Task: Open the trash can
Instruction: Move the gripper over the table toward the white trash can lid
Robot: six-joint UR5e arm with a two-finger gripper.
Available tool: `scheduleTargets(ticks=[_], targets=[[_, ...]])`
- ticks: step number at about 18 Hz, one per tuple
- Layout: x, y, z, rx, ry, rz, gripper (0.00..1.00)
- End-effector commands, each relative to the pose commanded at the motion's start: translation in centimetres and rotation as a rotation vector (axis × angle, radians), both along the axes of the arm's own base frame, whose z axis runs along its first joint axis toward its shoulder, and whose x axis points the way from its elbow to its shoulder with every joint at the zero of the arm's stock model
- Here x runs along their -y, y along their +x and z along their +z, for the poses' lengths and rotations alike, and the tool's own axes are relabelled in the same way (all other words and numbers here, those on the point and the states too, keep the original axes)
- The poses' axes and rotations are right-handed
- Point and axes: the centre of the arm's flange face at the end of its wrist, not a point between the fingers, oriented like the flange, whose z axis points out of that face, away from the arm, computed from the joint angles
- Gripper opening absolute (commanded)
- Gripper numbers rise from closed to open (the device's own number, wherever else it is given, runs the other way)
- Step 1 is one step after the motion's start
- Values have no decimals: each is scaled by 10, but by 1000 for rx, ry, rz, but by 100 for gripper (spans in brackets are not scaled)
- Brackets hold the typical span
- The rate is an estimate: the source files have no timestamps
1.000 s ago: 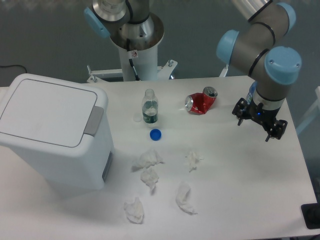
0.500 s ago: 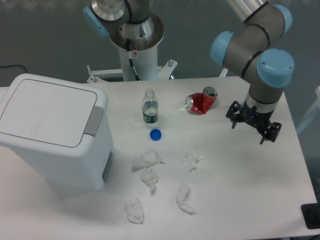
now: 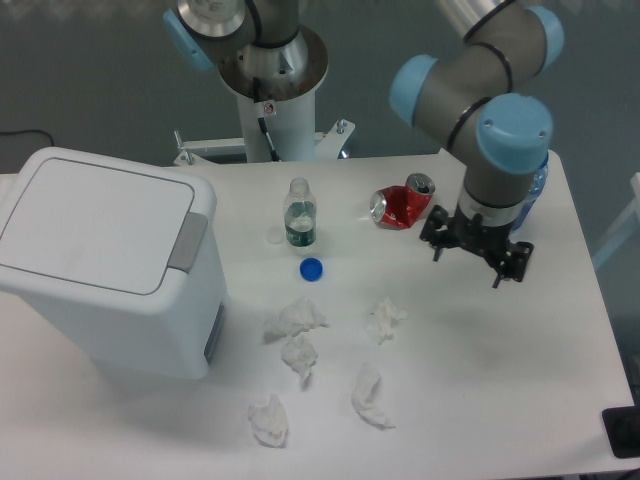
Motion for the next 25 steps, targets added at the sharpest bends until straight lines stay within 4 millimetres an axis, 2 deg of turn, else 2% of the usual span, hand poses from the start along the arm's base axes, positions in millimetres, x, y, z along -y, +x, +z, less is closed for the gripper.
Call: scheduleTargets(ticks=[3,5,6,8,9,10,13,14,16,17,22,25], targets=[[-16,19,16,16,61,62,100],[-31,32,24,25,89,126,92],[-40,41,29,32,103,167,80],[-49,56,43,43,140,229,47],[-52,62,48,49,153,227,35],[-57,72,56,57,161,218,31],[-58,113,114,37,256,223,19],[-58,122,127,61,300,228,14],[-58,138,150,87,369,206,12],[-58,141,154,96,385,201,10],[-67,146,159,189,481,188,9],[-72,155,164,222,493,245,9]])
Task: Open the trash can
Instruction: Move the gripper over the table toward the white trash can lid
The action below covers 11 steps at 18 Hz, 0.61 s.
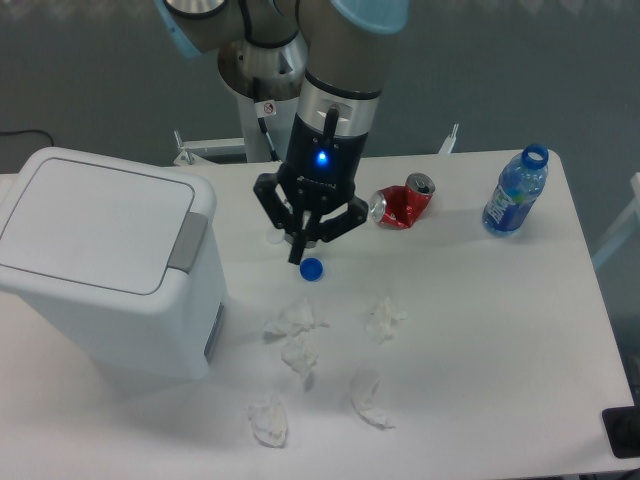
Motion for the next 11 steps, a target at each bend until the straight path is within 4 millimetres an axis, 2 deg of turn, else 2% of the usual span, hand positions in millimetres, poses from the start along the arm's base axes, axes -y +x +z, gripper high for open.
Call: scheduleTargets(ticks=[2,8,10,11], targets=[[-8,11,1,18,-1,9,7],[-13,23,2,103,27,54,7],[-19,43,4,136,24,69,7],[-19,46,2,146,20,74,7]])
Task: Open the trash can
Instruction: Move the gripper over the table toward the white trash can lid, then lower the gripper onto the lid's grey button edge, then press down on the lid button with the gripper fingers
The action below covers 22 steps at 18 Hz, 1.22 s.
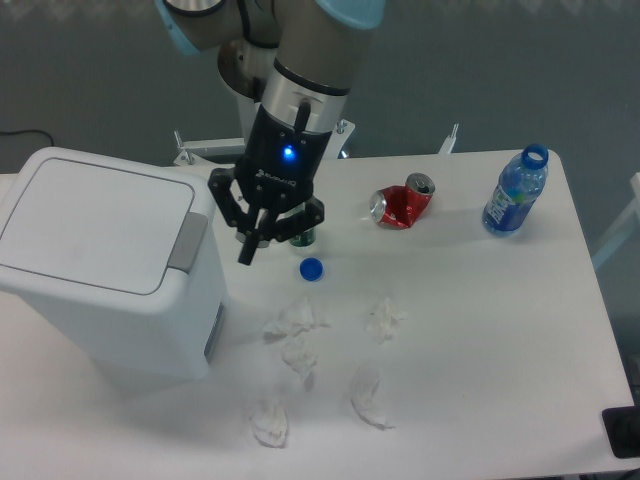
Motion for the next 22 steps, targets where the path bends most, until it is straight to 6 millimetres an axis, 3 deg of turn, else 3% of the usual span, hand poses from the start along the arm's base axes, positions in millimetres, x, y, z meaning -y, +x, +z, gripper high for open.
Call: scheduleTargets(ticks=[8,22], targets=[[5,21,-2,23,3,-18,7],[1,24,-16,34,-13,-28,7]])
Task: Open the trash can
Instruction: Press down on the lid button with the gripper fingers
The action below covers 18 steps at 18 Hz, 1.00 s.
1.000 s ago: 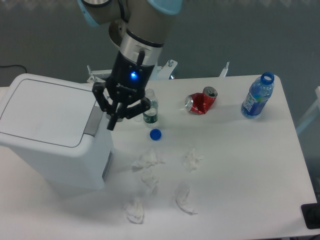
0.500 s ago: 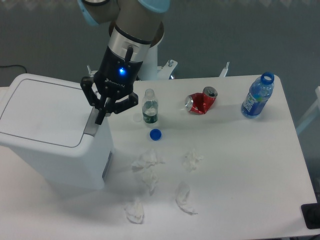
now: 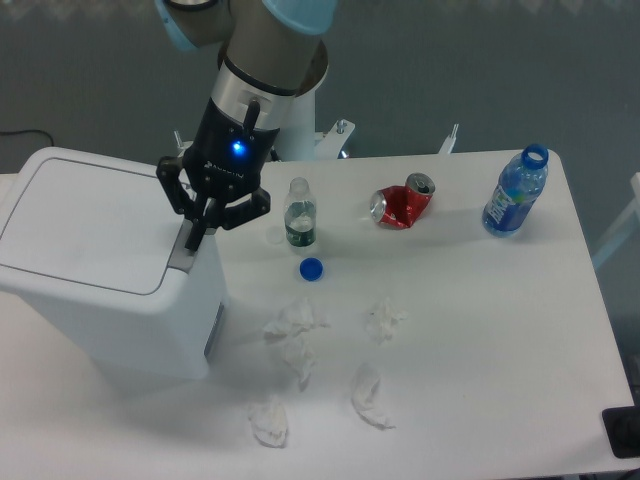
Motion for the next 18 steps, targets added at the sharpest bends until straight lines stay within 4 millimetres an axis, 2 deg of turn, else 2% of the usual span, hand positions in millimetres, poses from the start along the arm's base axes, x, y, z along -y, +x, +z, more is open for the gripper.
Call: scheduleTargets(ticks=[10,11,14,16,18], targets=[[0,0,-2,-2,-1,-6,8],[0,0,0,-5,3,-9,10],[0,-4,9,-17,15,-3,25],[1,-7,15,-28,25,0,44],[1,-11,25,-41,37,5,58]])
